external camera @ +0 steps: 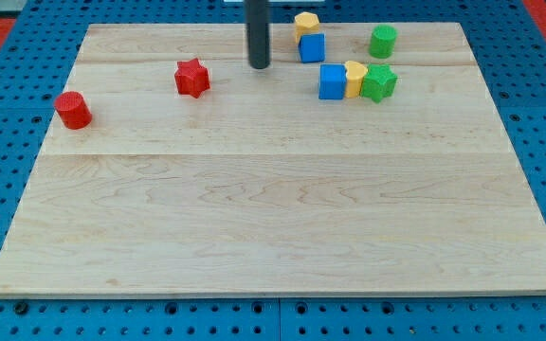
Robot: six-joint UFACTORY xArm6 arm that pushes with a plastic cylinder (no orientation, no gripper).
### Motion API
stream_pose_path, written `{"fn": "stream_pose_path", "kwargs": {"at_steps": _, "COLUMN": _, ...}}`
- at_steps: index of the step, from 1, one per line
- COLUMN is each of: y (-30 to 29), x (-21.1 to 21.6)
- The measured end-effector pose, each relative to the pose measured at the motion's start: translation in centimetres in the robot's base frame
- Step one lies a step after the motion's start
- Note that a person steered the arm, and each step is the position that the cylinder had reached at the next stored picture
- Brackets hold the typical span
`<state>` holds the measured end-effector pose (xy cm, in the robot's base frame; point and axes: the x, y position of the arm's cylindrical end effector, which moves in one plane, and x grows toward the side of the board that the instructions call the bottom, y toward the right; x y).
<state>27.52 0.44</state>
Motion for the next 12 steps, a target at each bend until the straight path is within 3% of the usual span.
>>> {"fn": "stream_pose_path", "kwargs": {"at_steps": 1, "y": 5.4, "x": 0.0}}
{"fn": "stream_pose_path", "kwargs": {"at_steps": 3, "y": 13.1, "x": -8.2}}
{"fn": "stream_pose_path", "kwargs": {"at_steps": 5, "y": 12.3, "x": -8.4}}
{"fn": "stream_pose_path", "kwargs": {"at_steps": 6, "y": 9.9, "x": -8.4}}
{"fn": "stream_pose_path", "kwargs": {"at_steps": 7, "y": 0.7, "x": -8.2}}
{"fn": "stream_pose_path", "kwargs": {"at_steps": 8, "y": -12.9, "x": -8.2}}
{"fn": "stream_pose_path", "kwargs": {"at_steps": 12, "y": -17.8, "x": -7.0}}
